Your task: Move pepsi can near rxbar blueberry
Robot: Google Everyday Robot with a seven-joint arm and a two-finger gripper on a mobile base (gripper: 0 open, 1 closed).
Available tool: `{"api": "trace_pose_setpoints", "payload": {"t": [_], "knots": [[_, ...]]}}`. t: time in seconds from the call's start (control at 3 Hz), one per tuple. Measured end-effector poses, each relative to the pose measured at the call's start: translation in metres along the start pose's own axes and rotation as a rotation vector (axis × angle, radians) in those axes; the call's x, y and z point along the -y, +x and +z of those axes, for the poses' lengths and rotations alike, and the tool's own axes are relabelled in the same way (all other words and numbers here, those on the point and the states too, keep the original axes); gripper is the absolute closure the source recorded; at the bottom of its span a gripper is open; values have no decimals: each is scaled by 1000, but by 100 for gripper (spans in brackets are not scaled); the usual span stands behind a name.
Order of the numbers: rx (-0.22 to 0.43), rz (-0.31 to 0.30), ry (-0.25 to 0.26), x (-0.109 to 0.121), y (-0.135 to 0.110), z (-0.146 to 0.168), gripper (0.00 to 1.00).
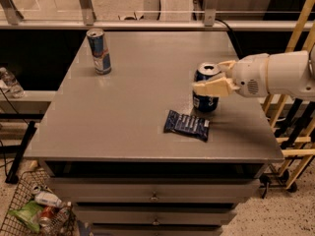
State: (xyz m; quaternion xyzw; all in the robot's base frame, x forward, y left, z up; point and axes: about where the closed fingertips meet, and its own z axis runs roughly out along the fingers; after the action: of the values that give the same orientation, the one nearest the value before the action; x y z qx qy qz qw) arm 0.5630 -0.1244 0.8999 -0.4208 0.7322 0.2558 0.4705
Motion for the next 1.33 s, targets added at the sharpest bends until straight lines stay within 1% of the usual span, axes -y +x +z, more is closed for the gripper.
{"api": "trace_pose_setpoints", "payload": {"t": [0.33,0.67,1.0,1.33], "knots": [[31,30,-2,-12,16,-4,100],[29,42,-2,-17,19,-7,100],[21,59,-17,-20,21,-7,82],[21,56,-20,-22,20,-5,58]]}}
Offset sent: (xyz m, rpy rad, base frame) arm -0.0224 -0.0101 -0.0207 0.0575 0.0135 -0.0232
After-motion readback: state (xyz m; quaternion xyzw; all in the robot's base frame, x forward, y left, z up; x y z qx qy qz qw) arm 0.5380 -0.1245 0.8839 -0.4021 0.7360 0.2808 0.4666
